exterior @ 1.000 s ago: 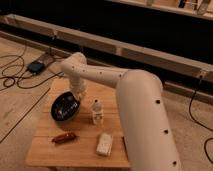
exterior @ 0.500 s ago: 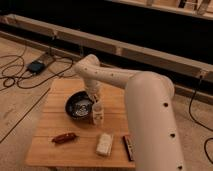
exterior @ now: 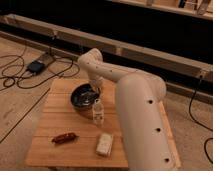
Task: Drag the ceramic bowl in a circle
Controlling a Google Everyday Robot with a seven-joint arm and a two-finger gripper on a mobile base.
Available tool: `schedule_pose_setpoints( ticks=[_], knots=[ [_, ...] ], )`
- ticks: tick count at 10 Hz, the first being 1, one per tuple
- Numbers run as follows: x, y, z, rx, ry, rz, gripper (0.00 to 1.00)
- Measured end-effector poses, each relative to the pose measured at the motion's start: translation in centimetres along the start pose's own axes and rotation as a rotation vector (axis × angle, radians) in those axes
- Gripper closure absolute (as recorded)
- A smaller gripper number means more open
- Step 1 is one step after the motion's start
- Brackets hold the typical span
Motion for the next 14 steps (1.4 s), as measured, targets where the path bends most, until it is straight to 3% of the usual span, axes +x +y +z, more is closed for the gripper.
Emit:
schedule_pose_setpoints(
  ticks=[4,7,11,14],
  knots=[
    [3.8,-4.7,-0.6,0.018,0.036,-0.035,1.00],
    [4.6,-9.8,-1.7,0.047,0.057,-0.119,1.00],
    [1.5,-15.1,-3.6,0.138,0.060,-0.254,1.00],
    [-2.4,-13.9,-2.6,0.175,0.009,-0.272,1.00]
  ],
)
